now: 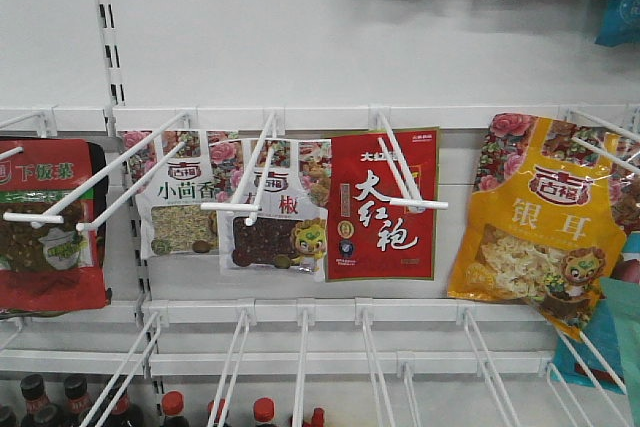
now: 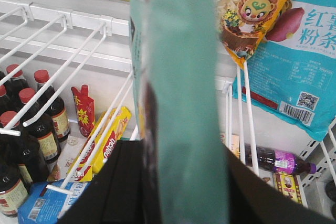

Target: Pick snacks and fruit into basket

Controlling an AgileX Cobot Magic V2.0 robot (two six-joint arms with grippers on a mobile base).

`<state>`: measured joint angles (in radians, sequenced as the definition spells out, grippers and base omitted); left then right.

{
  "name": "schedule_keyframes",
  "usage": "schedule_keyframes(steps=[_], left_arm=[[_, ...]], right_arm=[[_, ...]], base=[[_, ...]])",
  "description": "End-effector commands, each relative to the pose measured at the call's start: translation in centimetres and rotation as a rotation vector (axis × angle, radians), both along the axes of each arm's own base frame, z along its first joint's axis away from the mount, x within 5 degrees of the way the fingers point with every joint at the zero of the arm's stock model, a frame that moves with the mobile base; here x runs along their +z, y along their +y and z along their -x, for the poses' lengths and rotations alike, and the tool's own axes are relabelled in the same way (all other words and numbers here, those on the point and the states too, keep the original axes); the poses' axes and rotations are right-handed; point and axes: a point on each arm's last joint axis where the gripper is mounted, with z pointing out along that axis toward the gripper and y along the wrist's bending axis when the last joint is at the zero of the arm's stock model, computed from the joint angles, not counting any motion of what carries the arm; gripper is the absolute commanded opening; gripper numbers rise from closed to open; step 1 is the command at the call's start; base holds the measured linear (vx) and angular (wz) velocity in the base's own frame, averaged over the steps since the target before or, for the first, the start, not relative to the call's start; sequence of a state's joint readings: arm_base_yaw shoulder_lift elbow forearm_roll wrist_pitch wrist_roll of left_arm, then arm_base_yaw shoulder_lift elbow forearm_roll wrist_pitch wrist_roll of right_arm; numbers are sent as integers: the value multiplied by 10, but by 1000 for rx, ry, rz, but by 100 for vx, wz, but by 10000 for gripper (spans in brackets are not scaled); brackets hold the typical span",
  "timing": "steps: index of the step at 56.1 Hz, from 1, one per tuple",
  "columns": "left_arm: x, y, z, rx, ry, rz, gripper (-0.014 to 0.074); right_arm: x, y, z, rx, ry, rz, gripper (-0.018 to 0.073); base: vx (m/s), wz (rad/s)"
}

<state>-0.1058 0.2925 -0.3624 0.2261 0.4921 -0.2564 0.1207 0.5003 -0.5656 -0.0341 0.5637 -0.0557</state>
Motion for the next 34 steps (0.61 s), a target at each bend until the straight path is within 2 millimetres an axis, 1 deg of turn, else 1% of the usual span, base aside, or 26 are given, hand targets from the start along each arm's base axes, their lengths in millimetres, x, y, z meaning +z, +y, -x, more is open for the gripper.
schedule_keyframes(steps=[1,34], left_arm=[[19,-2,-1,-19,-120,0,199],[19,-2,-1,-19,-120,0,199]], right_arm=[[18,0,-3,7,-127,4,-8],[18,0,-3,7,-127,4,-8]], base=[[0,0],[-3,0]])
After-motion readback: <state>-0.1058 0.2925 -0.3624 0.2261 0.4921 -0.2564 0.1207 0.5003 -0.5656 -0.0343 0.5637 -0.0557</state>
